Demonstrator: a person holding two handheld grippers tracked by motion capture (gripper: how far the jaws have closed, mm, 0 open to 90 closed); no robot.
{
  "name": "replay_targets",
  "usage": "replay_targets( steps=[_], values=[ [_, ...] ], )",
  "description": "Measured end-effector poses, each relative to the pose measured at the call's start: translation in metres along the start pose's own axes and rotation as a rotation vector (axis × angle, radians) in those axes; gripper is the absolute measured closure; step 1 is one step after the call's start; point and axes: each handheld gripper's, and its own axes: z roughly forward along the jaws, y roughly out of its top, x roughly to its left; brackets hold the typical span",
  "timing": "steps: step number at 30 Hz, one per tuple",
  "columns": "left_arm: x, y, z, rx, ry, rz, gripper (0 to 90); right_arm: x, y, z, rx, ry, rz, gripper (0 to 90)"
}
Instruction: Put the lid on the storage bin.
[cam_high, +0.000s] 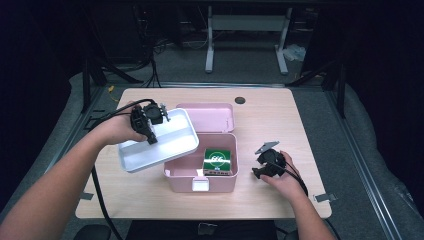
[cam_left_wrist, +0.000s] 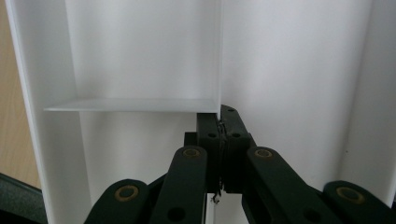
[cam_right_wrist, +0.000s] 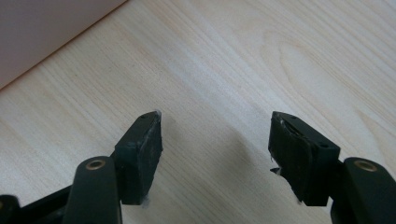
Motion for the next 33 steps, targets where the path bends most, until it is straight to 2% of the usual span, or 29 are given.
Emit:
replay_targets(
  steps=[3, 9, 10, 11, 13, 16, 17, 19, 20, 23, 30, 33],
  values=[
    [-0.003, 0.010, 0.002, 0.005, -0.014, 0.027, 89.0, 0.000, 0.000, 0.000, -0.002, -0.001, -0.004, 34.4],
    [-0.009, 0.027, 0.005, 0.006, -0.014, 0.068, 89.1, 0.001, 0.000, -0.001, -0.004, 0.002, -0.002, 34.4],
    [-0.013, 0.034, 0.007, 0.006, -0.019, 0.097, 89.1, 0.001, -0.001, -0.001, -0.005, 0.002, -0.003, 34.4],
    [-0.013, 0.034, 0.007, 0.006, -0.019, 0.097, 89.1, 0.001, -0.001, -0.001, -0.005, 0.002, -0.003, 34.4],
    [-0.019, 0.045, 0.011, -0.004, -0.028, 0.144, 89.1, 0.001, -0.002, -0.002, -0.002, -0.003, 0.000, 34.4],
    [-0.024, 0.053, 0.013, -0.009, -0.030, 0.166, 89.1, 0.001, -0.003, -0.003, -0.003, -0.003, 0.001, 34.4],
    [-0.028, 0.060, 0.014, -0.011, -0.028, 0.202, 89.1, 0.001, -0.005, -0.005, -0.005, -0.005, 0.009, 34.4],
    [-0.030, 0.063, 0.014, -0.012, -0.029, 0.212, 89.1, 0.001, -0.006, -0.005, -0.003, -0.015, 0.010, 34.5],
    [-0.034, 0.069, 0.014, -0.023, -0.029, 0.237, 89.1, -0.001, -0.008, -0.007, -0.007, -0.010, 0.014, 34.5],
    [-0.039, 0.076, 0.016, -0.029, -0.039, 0.267, 89.1, -0.001, -0.010, -0.008, -0.010, -0.013, 0.027, 34.5],
    [-0.047, 0.090, 0.022, -0.014, -0.054, 0.319, 89.1, -0.002, -0.013, -0.011, -0.012, -0.014, 0.032, 34.5],
    [-0.049, 0.094, 0.024, -0.015, -0.057, 0.326, 89.1, -0.002, -0.015, -0.012, -0.008, -0.016, 0.037, 34.5]
  ],
)
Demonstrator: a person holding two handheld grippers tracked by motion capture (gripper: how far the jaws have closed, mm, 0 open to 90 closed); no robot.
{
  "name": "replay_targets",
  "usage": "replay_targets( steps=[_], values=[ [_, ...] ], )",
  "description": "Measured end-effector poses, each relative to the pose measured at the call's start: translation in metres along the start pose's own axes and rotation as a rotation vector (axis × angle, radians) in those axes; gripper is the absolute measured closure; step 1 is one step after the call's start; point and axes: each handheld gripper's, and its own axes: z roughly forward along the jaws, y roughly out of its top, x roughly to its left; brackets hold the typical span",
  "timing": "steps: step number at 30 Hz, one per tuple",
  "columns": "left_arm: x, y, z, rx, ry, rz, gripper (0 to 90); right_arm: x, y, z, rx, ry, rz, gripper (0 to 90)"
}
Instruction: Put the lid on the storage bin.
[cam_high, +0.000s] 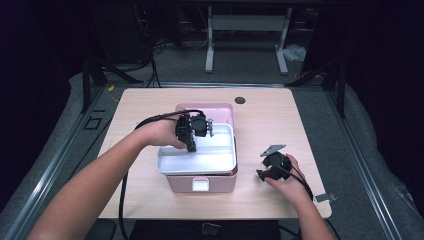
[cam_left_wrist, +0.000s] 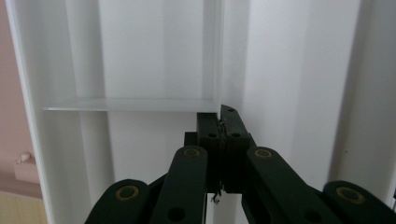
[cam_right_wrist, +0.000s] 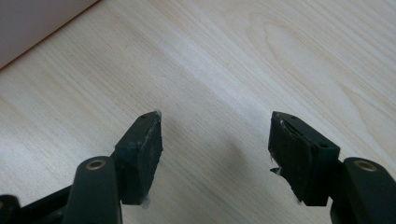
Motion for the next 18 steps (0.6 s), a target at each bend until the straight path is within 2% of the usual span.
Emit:
replay_targets(
  steps=[5, 8, 13, 18],
  values=[
    [-0.002, 0.007, 0.004, 0.006, -0.010, 0.026, 89.1, -0.001, -0.003, -0.002, 0.000, -0.013, 0.002, 34.5],
    [-0.002, 0.008, 0.007, 0.005, -0.006, 0.030, 89.1, -0.001, -0.003, -0.002, -0.002, -0.003, 0.009, 34.5],
    [-0.001, 0.009, 0.014, 0.007, -0.016, 0.025, 89.1, 0.000, -0.003, -0.002, -0.002, -0.009, 0.003, 34.5],
    [0.001, 0.007, 0.015, -0.016, -0.014, 0.011, 88.8, 0.000, -0.002, 0.000, 0.002, 0.001, 0.000, 34.5]
  ],
)
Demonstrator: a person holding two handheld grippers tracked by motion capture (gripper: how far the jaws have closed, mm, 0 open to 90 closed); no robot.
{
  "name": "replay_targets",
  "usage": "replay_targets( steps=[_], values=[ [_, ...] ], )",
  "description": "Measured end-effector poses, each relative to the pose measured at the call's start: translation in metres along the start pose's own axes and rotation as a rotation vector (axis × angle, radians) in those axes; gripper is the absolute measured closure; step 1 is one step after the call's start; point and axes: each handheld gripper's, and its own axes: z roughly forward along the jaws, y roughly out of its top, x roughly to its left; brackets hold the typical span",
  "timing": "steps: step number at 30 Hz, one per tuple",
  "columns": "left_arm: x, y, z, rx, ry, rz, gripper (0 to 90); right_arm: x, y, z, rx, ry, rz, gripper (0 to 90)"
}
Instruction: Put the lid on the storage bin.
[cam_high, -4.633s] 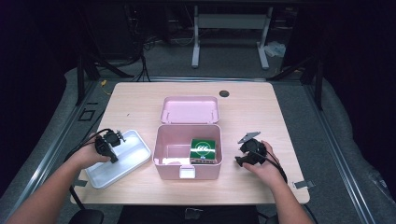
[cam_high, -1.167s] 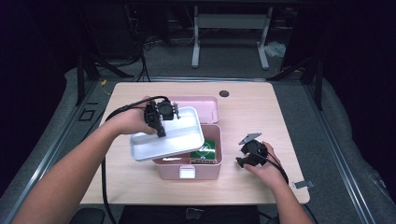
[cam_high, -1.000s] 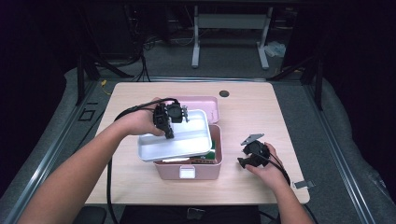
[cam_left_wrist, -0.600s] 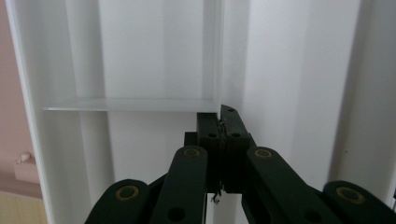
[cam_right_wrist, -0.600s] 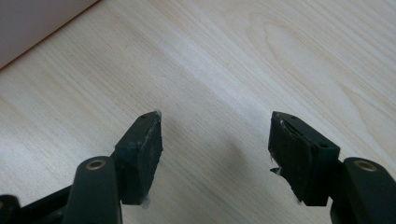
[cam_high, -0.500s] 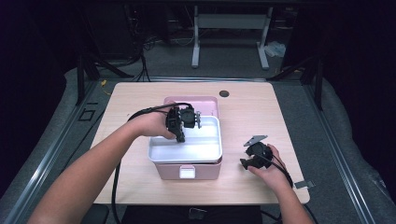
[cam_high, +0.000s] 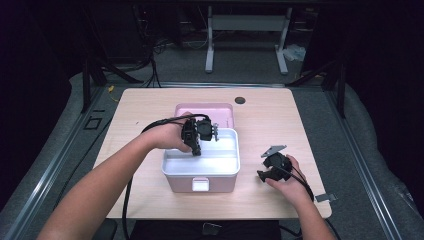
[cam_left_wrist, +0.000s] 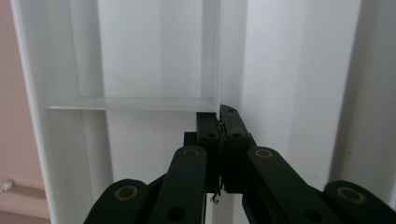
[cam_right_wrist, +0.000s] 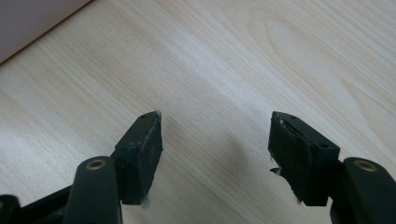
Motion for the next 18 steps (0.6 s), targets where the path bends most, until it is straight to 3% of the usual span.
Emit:
replay_targets(
  steps=[8, 18],
  values=[
    [0.0033, -0.0026, 0.0026, 0.007, 0.014, -0.011, 89.1, 0.0005, 0.0002, 0.0005, 0.000, 0.001, -0.006, 34.5],
    [0.0025, -0.0011, 0.0097, 0.013, -0.002, -0.011, 87.4, 0.0006, 0.0002, 0.0008, 0.002, -0.001, -0.013, 34.6]
  ],
)
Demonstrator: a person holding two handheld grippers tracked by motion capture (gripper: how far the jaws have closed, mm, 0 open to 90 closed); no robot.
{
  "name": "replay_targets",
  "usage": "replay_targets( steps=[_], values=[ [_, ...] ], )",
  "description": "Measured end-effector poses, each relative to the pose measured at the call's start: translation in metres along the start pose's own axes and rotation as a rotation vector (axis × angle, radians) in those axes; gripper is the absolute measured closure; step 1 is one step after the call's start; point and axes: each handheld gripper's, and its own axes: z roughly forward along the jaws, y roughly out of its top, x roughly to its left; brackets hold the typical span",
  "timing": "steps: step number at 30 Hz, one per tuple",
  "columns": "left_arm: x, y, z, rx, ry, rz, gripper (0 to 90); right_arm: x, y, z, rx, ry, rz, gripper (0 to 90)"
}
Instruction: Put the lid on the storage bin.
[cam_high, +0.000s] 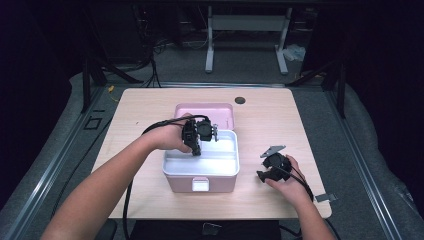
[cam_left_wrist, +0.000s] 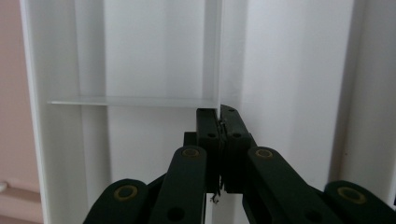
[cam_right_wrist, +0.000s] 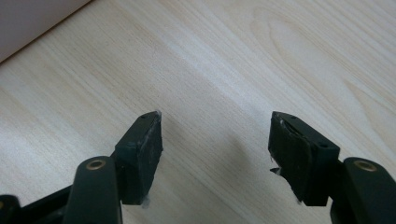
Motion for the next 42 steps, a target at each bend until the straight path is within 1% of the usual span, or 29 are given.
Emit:
replay_targets(
  steps=[2, 3, 7, 11, 12, 14, 15, 16, 18, 19, 20, 21, 22, 23, 24, 26, 28, 30, 31, 32, 33, 34, 35, 36, 37, 38, 39, 40, 42],
  values=[
    [0.000, 0.000, 0.000, -0.008, -0.001, -0.006, 85.6, 0.000, 0.000, 0.000, 0.000, 0.001, 0.001, 34.5],
    [0.000, -0.002, -0.004, -0.024, 0.002, -0.015, 81.7, 0.000, 0.000, 0.000, 0.001, 0.002, 0.002, 34.5],
    [0.001, -0.006, -0.009, -0.033, 0.004, -0.029, 81.2, 0.000, 0.000, 0.000, 0.002, 0.003, 0.001, 34.5],
    [0.001, -0.016, -0.015, -0.026, 0.015, -0.043, 80.3, 0.001, 0.001, 0.000, -0.001, -0.002, -0.001, 34.6],
    [0.001, -0.016, -0.015, -0.026, 0.015, -0.043, 80.2, 0.001, 0.001, 0.000, -0.001, -0.002, 0.000, 34.6],
    [-0.001, -0.021, -0.017, -0.036, 0.022, -0.058, 79.9, 0.001, 0.001, 0.000, 0.001, 0.000, 0.002, 34.5],
    [-0.003, -0.026, -0.022, -0.037, 0.022, -0.061, 79.6, 0.001, 0.001, 0.001, 0.001, -0.001, 0.000, 34.5],
    [-0.005, -0.028, -0.024, -0.043, 0.018, -0.065, 79.1, 0.001, 0.001, 0.001, 0.001, 0.002, -0.001, 34.6],
    [-0.008, -0.035, -0.027, -0.051, 0.023, -0.071, 77.7, 0.001, 0.001, 0.001, 0.001, 0.003, 0.001, 34.5],
    [-0.010, -0.039, -0.028, -0.060, 0.028, -0.083, 76.8, 0.001, 0.001, 0.001, 0.002, 0.002, 0.000, 34.5],
    [-0.011, -0.044, -0.029, -0.070, 0.021, -0.091, 76.6, 0.000, 0.001, 0.001, 0.001, 0.003, -0.001, 34.6],
    [-0.012, -0.049, -0.029, -0.082, 0.019, -0.099, 76.1, 0.000, 0.001, 0.001, -0.001, 0.003, 0.001, 34.5],
    [-0.012, -0.049, -0.029, -0.082, 0.019, -0.099, 75.5, 0.000, 0.001, 0.001, -0.001, 0.003, 0.001, 34.5],
    [-0.015, -0.058, -0.027, -0.094, 0.017, -0.118, 75.2, 0.000, 0.001, 0.001, -0.001, 0.002, 0.002, 34.5],
    [-0.015, -0.058, -0.027, -0.094, 0.017, -0.118, 75.0, 0.000, 0.001, 0.001, -0.001, 0.001, 0.001, 34.6],
    [-0.019, -0.069, -0.024, -0.099, 0.017, -0.135, 74.9, 0.000, 0.002, 0.002, 0.000, 0.000, -0.001, 34.6],
    [-0.020, -0.075, -0.022, -0.110, 0.016, -0.151, 75.1, 0.000, 0.002, 0.002, 0.000, -0.001, 0.002, 34.5],
    [-0.021, -0.077, -0.023, -0.107, 0.019, -0.156, 75.4, 0.000, 0.003, 0.002, 0.001, -0.003, 0.003, 34.6],
    [-0.022, -0.081, -0.022, -0.126, 0.022, -0.167, 75.6, 0.000, 0.003, 0.002, 0.000, -0.003, 0.001, 34.6],
    [-0.022, -0.081, -0.022, -0.126, 0.022, -0.167, 76.1, 0.000, 0.004, 0.002, -0.002, 0.000, 0.000, 34.6],
    [-0.024, -0.085, -0.021, -0.149, 0.023, -0.191, 76.3, 0.000, 0.004, 0.002, -0.004, -0.001, -0.001, 34.5],
    [-0.024, -0.085, -0.021, -0.149, 0.023, -0.191, 76.4, 0.000, 0.004, 0.002, -0.004, -0.001, -0.001, 34.5],
    [-0.026, -0.088, -0.018, -0.179, 0.019, -0.222, 76.4, 0.000, 0.005, 0.003, -0.004, 0.000, 0.003, 34.6],
    [-0.026, -0.088, -0.018, -0.179, 0.019, -0.222, 76.4, 0.000, 0.005, 0.003, -0.004, 0.000, 0.003, 34.6],
    [-0.027, -0.089, -0.017, -0.193, 0.022, -0.236, 76.4, 0.000, 0.005, 0.003, -0.003, -0.005, 0.001, 34.6],
    [-0.030, -0.092, -0.013, -0.219, 0.027, -0.258, 76.5, 0.000, 0.005, 0.004, -0.006, 0.002, 0.000, 34.5],
    [-0.031, -0.093, -0.011, -0.232, 0.038, -0.268, 76.6, 0.001, 0.006, 0.004, -0.008, 0.004, 0.001, 34.6],
    [-0.031, -0.093, -0.011, -0.232, 0.038, -0.268, 76.6, 0.001, 0.006, 0.004, -0.005, 0.001, -0.001, 34.5],
    [-0.035, -0.097, -0.005, -0.257, 0.054, -0.287, 76.1, 0.001, 0.006, 0.004, -0.010, 0.000, -0.001, 34.6]
  ],
)
